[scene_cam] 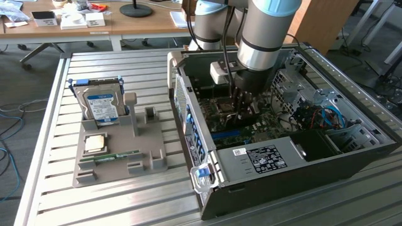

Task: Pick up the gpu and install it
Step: 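Insert the gpu into the slot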

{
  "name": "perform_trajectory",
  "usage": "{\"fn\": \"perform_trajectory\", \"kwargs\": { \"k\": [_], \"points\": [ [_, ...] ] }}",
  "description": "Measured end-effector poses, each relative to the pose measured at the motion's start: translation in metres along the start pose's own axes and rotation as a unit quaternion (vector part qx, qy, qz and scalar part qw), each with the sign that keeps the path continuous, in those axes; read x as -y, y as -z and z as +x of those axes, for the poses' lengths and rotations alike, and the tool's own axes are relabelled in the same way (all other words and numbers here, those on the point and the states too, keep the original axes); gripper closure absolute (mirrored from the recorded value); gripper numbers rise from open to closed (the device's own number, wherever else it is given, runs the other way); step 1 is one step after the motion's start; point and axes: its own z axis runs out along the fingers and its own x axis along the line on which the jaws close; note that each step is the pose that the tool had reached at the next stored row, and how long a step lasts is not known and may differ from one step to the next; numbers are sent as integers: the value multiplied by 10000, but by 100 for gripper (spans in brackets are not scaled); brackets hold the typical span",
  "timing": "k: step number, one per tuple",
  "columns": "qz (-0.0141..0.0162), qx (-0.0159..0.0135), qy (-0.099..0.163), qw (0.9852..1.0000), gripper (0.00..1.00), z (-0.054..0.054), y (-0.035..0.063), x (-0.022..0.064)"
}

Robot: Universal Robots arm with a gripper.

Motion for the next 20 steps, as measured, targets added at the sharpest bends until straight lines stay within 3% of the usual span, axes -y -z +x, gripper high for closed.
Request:
{"fn": "perform_trajectory", "kwargs": {
  "k": [20],
  "points": [
    [1, -1, -22, 10000, 73, 0, -25, -48]
  ]
}}
